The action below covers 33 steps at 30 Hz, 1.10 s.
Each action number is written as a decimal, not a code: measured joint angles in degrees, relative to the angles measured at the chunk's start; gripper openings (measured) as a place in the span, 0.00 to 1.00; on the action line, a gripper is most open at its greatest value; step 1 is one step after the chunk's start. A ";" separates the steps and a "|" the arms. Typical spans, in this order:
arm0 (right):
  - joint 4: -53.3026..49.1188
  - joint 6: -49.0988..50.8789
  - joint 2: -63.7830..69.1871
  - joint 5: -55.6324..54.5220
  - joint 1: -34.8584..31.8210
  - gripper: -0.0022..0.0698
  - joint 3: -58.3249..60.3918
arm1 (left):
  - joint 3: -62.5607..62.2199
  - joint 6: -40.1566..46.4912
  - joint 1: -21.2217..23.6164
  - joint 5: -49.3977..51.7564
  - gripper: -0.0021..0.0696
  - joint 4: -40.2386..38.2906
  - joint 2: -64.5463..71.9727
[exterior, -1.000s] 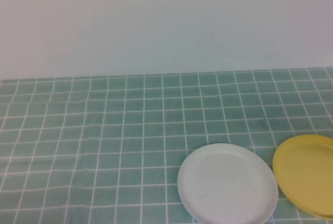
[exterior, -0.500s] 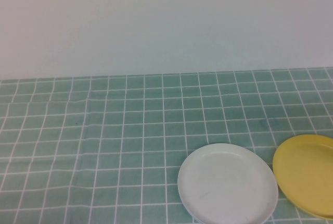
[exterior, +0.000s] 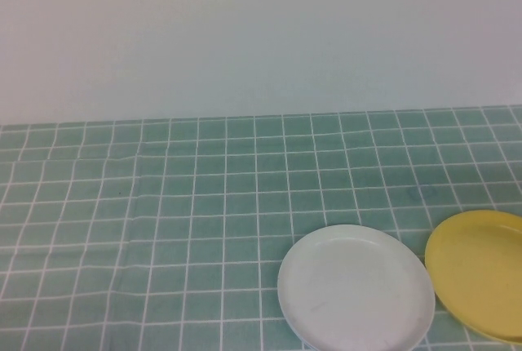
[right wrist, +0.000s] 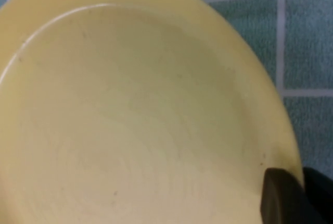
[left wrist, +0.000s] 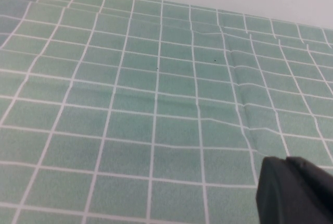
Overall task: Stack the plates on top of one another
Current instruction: Pick up the yellow plate, then place the yellow plate on the white plate
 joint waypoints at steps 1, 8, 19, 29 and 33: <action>0.00 -0.09 0.00 0.00 0.00 0.08 0.00 | 0.00 0.00 0.00 0.00 0.03 0.00 0.00; 0.10 -0.32 -0.80 0.00 0.00 0.05 0.00 | 0.00 0.00 0.00 0.00 0.03 0.00 0.00; 8.94 -6.30 -11.07 2.88 0.96 0.05 -1.77 | 0.00 0.00 0.00 0.00 0.03 0.00 0.00; 10.00 -6.10 -17.96 3.64 18.45 0.05 -1.77 | 0.00 0.00 0.00 0.00 0.03 0.00 0.00; 10.00 -3.40 -18.20 0.23 27.34 0.05 -1.67 | 0.00 0.00 0.00 0.00 0.03 0.00 0.00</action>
